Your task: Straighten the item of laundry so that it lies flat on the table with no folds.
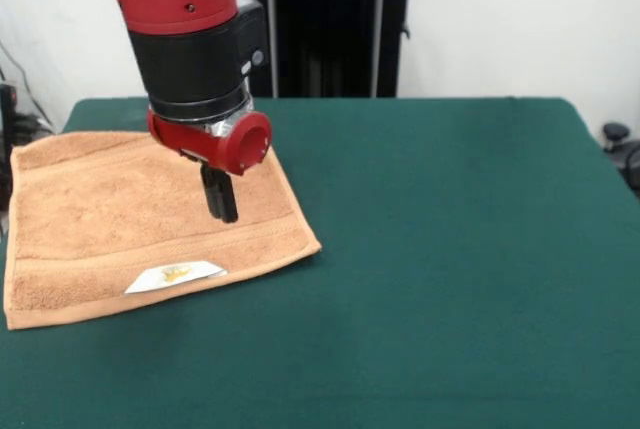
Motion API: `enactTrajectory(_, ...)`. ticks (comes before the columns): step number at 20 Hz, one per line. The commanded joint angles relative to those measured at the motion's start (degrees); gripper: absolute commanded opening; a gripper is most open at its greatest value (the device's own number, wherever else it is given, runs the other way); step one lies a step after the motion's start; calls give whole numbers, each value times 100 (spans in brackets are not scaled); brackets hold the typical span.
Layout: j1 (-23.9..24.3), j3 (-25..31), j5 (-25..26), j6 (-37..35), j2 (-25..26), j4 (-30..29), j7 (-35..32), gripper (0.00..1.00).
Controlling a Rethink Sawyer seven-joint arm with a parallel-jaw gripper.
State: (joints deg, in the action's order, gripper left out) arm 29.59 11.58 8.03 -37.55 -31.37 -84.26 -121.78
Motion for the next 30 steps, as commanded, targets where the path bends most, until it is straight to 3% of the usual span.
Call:
enactTrajectory(1,-226,-354,-349,-155,-28,-53,-1188,0)
enactTrajectory(12,-306,-406,-629,-130,-281,-401,-1069,0)
enactTrajectory(21,-491,-556,-731,-192,54,-101,-1097,0)
enactTrajectory(30,-739,-671,-919,118,148,-237,-1252,0)
